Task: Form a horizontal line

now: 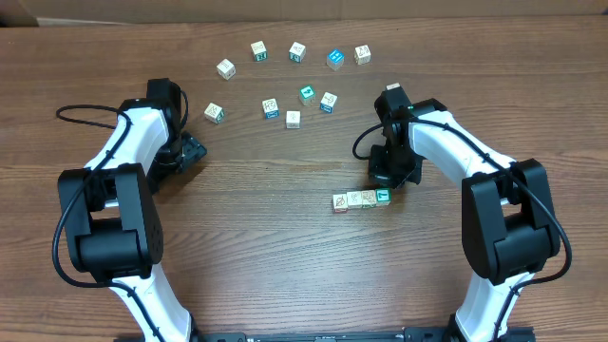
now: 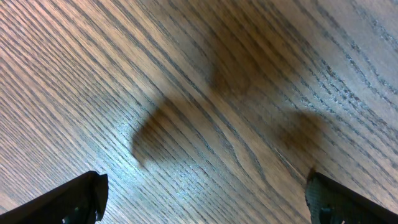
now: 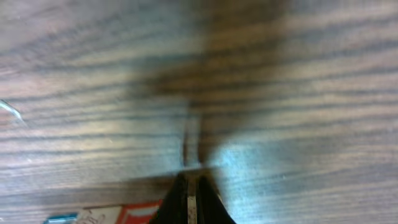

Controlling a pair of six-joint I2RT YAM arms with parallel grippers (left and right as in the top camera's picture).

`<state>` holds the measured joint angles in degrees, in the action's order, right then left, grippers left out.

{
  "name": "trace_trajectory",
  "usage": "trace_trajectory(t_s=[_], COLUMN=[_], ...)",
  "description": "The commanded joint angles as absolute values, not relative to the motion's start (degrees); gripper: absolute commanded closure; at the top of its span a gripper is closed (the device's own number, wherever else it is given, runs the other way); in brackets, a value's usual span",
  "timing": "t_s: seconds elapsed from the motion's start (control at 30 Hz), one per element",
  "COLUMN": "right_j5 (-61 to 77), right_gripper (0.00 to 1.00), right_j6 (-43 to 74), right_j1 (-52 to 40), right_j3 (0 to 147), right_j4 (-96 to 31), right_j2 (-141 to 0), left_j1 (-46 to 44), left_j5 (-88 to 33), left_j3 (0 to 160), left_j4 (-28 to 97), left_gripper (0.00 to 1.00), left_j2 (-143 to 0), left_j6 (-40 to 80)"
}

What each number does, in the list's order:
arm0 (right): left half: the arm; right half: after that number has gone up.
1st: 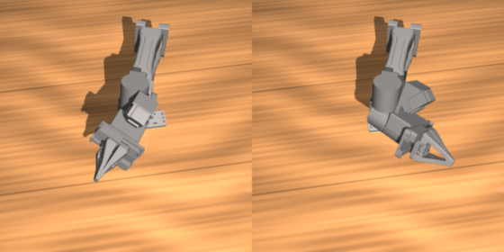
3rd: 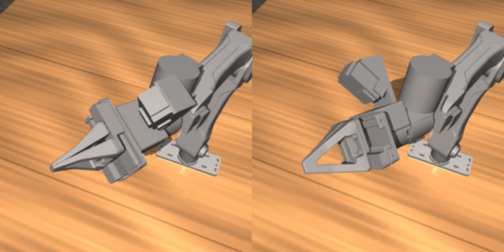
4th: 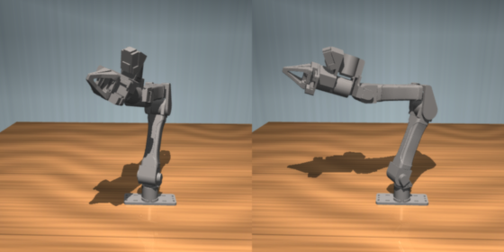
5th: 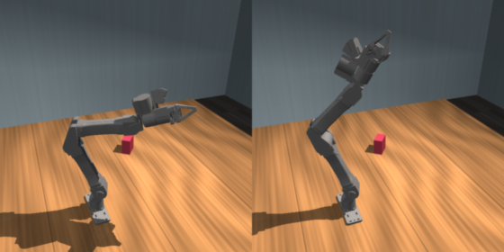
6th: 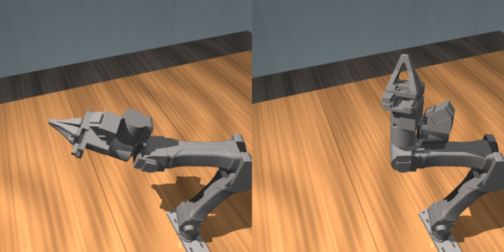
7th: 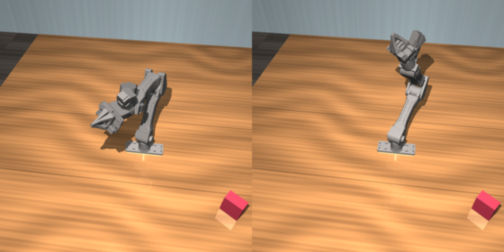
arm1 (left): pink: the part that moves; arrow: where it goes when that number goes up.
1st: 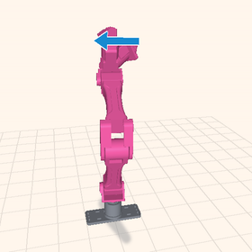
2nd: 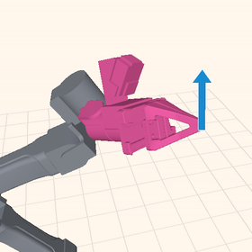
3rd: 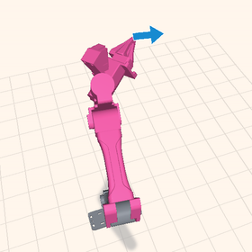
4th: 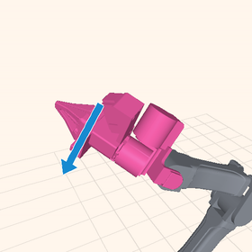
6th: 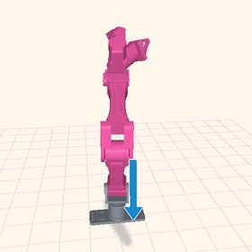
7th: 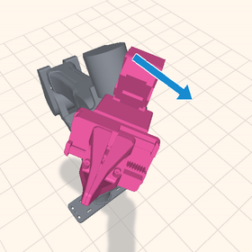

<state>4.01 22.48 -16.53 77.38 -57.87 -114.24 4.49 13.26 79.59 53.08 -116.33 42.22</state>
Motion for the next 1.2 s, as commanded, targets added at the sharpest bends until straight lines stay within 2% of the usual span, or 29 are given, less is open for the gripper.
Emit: trace_trajectory(t_s=[0.0, 0.27, 0.6, 1.17], right_j5=[2.11, -6.2, -4.19, 0.78], right_gripper=[0.96, 0.96, 0.96, 0.96], right_j6=[22.72, 29.26, 30.68, 29.95], right_j1=[-16.43, -16.12, -15.27, -15.38], right_j3=[77.1, 77.1, 77.1, 77.1], right_j4=[-56.58, -56.23, -62.17, -62.96], right_j2=[-111.98, -111.98, -111.98, -111.98], left_j1=[4.47, 4.47, 4.47, 4.47], left_j5=[15.42, 15.42, 15.42, 15.42], left_j3=[79.22, 79.22, 79.22, 79.22], left_j4=[53.23, 53.23, 53.23, 53.23], left_gripper=[0.0, 0.01, 0.0, 0.0], left_j2=[-116.22, -116.22, -116.22, -116.22], left_j6=[41.78, 41.78, 41.78, 41.78])
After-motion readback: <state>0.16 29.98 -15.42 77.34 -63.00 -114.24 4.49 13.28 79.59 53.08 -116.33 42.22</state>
